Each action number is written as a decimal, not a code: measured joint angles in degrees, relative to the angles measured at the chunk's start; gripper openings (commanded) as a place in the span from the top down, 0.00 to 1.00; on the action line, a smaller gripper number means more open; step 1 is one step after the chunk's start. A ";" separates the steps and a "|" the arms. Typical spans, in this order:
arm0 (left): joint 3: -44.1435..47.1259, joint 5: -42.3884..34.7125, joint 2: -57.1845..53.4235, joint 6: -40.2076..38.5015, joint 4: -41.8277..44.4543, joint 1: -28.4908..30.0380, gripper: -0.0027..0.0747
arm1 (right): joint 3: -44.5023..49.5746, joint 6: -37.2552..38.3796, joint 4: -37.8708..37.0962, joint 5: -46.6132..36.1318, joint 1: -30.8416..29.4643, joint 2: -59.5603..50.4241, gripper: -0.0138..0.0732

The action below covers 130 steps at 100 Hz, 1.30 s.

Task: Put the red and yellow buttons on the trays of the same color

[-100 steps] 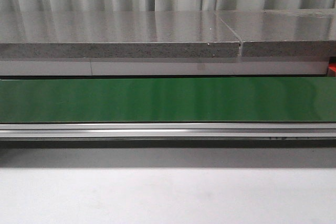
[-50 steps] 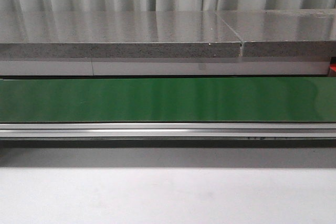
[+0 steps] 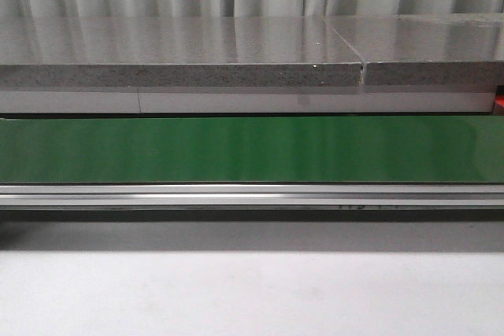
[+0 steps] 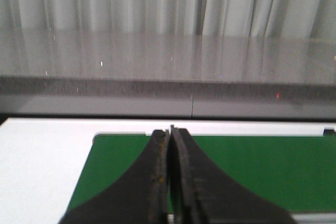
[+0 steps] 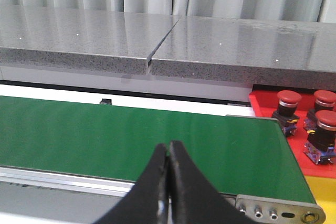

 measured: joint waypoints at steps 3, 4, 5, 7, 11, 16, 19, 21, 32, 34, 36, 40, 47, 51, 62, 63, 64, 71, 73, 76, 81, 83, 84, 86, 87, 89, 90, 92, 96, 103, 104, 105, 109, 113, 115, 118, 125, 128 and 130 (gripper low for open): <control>0.00 -0.54 -1.11 0.00 0.00 0.00 0.99 | 0.00 0.00 0.00 0.00 0.00 0.00 0.92; 0.00 -0.53 -1.65 0.00 0.00 0.00 0.99 | 0.00 0.00 0.00 0.00 0.00 0.00 0.92; 0.00 -0.53 -1.92 0.00 0.00 0.00 0.99 | 0.00 0.00 0.00 0.00 0.00 0.00 0.92; 0.00 -0.53 -2.73 0.00 0.00 0.00 0.99 | 0.00 0.00 0.00 0.00 0.00 0.00 0.92; 0.00 -0.41 -4.34 0.00 0.08 0.00 0.99 | 0.00 0.00 0.00 0.00 0.00 0.00 0.92; 0.00 0.28 -6.11 0.00 0.08 0.00 0.99 | 0.00 0.00 0.00 0.00 0.00 0.00 0.92; 0.00 0.88 -6.81 0.00 0.08 0.00 0.99 | 0.00 0.00 0.00 0.00 0.00 0.00 0.92; 0.00 1.33 -7.03 0.00 0.08 0.00 0.99 | 0.00 0.00 0.00 0.00 0.00 0.00 0.92; 0.00 3.94 -7.22 0.00 0.08 0.00 0.99 | 0.00 0.00 0.00 -0.05 0.00 0.00 0.92; 0.00 4.31 -7.22 0.00 0.08 0.00 0.99 | 0.00 0.00 0.00 -0.05 0.00 0.00 0.92; 0.00 4.70 -7.22 0.00 0.08 0.00 0.99 | 0.00 0.00 0.00 -0.05 0.00 0.00 0.92; 0.00 4.93 -7.22 0.00 0.08 0.00 0.99 | 0.00 0.00 0.00 -0.05 0.00 0.00 0.92; 0.00 5.36 -7.22 0.00 0.08 0.00 0.99 | 0.00 0.00 0.00 -0.05 0.00 0.00 0.92; 0.00 5.36 -7.22 0.00 0.08 0.00 0.99 | 0.00 0.00 0.00 -0.05 0.00 0.00 0.92; 0.00 5.36 -7.22 0.00 0.08 0.00 0.99 | 0.00 0.00 0.00 -0.05 0.00 0.00 0.92; 0.00 5.36 -7.22 0.00 0.08 0.00 0.99 | 0.00 0.00 0.00 -0.05 0.00 0.00 0.92; 0.00 5.36 -7.22 0.00 0.08 0.00 0.99 | 0.00 0.00 0.00 -0.05 0.00 0.00 0.92; 0.00 5.36 -7.22 0.00 0.08 0.00 0.99 | 0.00 0.00 0.00 -0.05 0.00 0.00 0.92; 0.00 5.36 -7.22 0.00 0.08 0.00 0.99 | 0.00 0.00 0.00 -0.05 0.00 0.00 0.92; 0.00 5.36 -7.22 0.00 0.08 0.00 0.99 | 0.00 0.00 0.00 -0.05 0.00 0.00 0.92; 0.00 5.36 -7.22 0.00 0.08 0.00 0.99 | 0.00 0.00 0.00 -0.05 0.00 0.00 0.92; 0.00 5.36 -7.22 0.00 0.08 0.00 0.99 | 0.00 0.00 0.00 -0.05 0.00 0.00 0.92; 0.00 5.36 -7.22 0.00 0.08 0.00 0.99 | 0.00 0.00 0.00 -0.05 0.00 0.00 0.92; 0.00 5.36 -7.22 0.00 0.08 0.00 0.99 | 0.00 0.00 0.00 -0.05 0.00 0.00 0.92; 0.00 5.36 -7.22 0.00 0.08 0.00 0.99 | 0.00 0.00 0.00 -0.05 0.00 0.00 0.92; 0.00 5.36 -7.22 0.00 0.08 0.00 0.99 | 0.00 0.00 0.00 -0.05 0.00 0.00 0.92; 0.00 5.36 -7.22 0.00 0.08 0.00 0.99 | 0.00 0.00 0.00 -0.05 0.00 0.00 0.92; 0.00 5.36 -7.22 0.00 0.08 0.00 0.99 | 0.00 0.00 0.00 -0.05 0.00 0.00 0.92; 0.00 5.36 -7.22 0.00 0.08 0.00 0.99 | 0.00 0.00 0.00 -0.05 0.00 0.00 0.92; 0.00 5.36 -7.22 0.00 0.08 0.00 0.99 | 0.00 0.00 0.00 -0.05 0.00 0.00 0.92; 0.00 5.36 -7.22 0.00 0.08 0.00 0.99 | 0.00 0.00 0.00 -0.05 0.00 0.00 0.92; 0.00 5.36 -7.22 0.00 0.08 0.00 0.99 | 0.00 0.00 0.00 -0.05 0.00 0.00 0.92; 0.00 5.36 -7.22 0.00 0.08 0.00 0.99 | 0.00 0.00 0.00 -0.05 0.00 0.00 0.92; 0.00 5.36 -7.22 0.00 0.08 0.00 0.99 | 0.00 0.00 0.00 -0.05 0.00 0.00 0.92; 0.00 5.36 -7.22 0.00 0.08 0.00 0.99 | 0.00 0.00 0.00 -0.05 0.00 0.00 0.92; 0.00 5.36 -7.22 0.00 0.08 0.00 0.99 | 0.00 0.00 0.00 -0.05 0.00 0.00 0.92; 0.00 5.36 -7.22 0.00 0.08 0.00 0.99 | 0.00 0.11 0.00 -0.05 0.00 0.00 0.92; 0.00 5.36 -7.22 0.00 0.08 0.00 0.99 | 0.00 0.11 0.00 -0.05 0.00 0.00 0.92; 0.00 5.36 -7.22 0.00 0.08 0.00 0.99 | 0.00 0.11 0.00 -0.05 0.00 0.00 0.92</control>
